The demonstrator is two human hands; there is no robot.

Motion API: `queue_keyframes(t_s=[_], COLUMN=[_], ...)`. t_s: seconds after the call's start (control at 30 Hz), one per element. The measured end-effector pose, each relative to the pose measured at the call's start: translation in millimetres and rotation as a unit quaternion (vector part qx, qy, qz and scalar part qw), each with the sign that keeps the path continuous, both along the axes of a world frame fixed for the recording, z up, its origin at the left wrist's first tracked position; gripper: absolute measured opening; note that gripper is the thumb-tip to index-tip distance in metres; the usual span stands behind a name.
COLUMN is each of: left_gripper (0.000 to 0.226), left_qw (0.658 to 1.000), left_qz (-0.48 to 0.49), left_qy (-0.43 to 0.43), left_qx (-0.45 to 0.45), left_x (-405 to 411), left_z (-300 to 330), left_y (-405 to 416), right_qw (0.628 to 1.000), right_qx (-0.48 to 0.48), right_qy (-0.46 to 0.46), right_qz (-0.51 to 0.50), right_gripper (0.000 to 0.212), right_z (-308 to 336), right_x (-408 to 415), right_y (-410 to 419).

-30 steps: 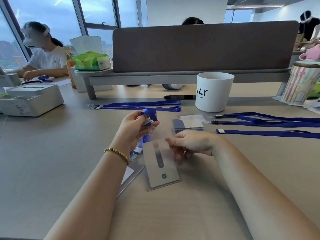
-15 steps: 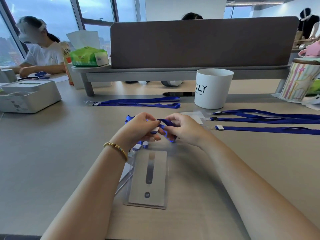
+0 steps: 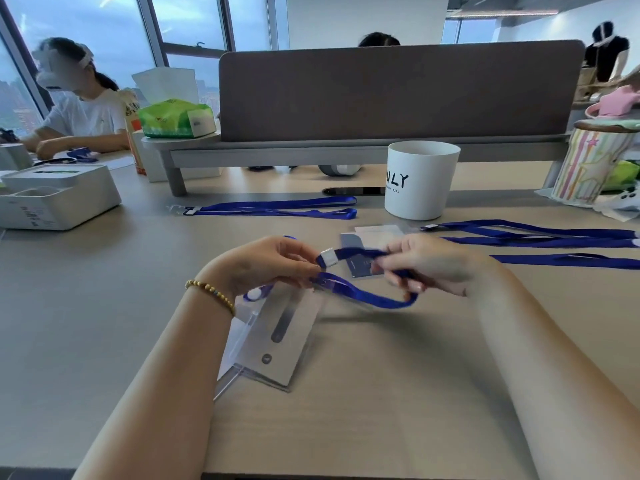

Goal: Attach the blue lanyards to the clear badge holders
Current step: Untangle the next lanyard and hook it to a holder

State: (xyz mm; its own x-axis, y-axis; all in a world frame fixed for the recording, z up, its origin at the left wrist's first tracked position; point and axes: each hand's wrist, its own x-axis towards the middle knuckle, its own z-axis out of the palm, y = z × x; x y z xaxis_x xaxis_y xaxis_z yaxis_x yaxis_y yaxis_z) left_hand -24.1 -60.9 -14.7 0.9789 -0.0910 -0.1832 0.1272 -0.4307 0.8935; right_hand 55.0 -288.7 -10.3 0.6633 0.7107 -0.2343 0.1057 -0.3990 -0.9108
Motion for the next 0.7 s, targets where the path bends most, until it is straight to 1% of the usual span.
queue_keyframes(t_s=[0.07,0.1,0.17,0.23,0.3,0.37,0.47,0.57,0.63,0.7], left_gripper=[0.004,0.005,0.008,0.009,0.028,0.044,0.052,0.043,0.03,0.015], left_qw=[0.999,0.997,0.995,0.993,0.992,0.99,0.99,0.984,0.976,0.976], left_qz=[-0.005,-0.016,-0.039,-0.05,-0.046,-0.044,-0.039,-0.046,-0.065,-0.078], left_qy=[-0.002,-0.002,0.001,0.004,0.023,0.034,0.036,0.044,0.058,0.042], left_qx=[0.054,0.074,0.093,0.11,0.115,0.13,0.131,0.165,0.201,0.201], left_x=[0,0,0,1,1,0,1,2,2,3], left_z=[0,-1,-3,-4,-5,-6,-6,-4,-5,-7], left_y=[-3,-8,-18,-23,-22,-21,-22,-17,-14,-13], right_qw=[0.996,0.994,0.99,0.984,0.977,0.974,0.975,0.978,0.983,0.988], right_qx=[-0.083,-0.095,-0.07,-0.064,-0.094,-0.094,-0.075,-0.07,-0.07,-0.069], right_qy=[-0.011,-0.042,-0.123,-0.163,-0.188,-0.2,-0.2,-0.184,-0.155,-0.127], right_qz=[0.037,0.037,0.017,0.019,0.039,0.047,0.067,0.077,0.063,0.056], right_gripper=[0.014,0.019,0.026,0.025,0.02,0.01,0.004,0.012,0.012,0.015], right_z=[-5,-8,-11,-12,-17,-21,-20,-18,-18,-21], right_x=[-1,-1,-2,-7,-12,-15,-19,-19,-16,-13], right_y=[-8,-8,1,13,21,26,27,24,20,17])
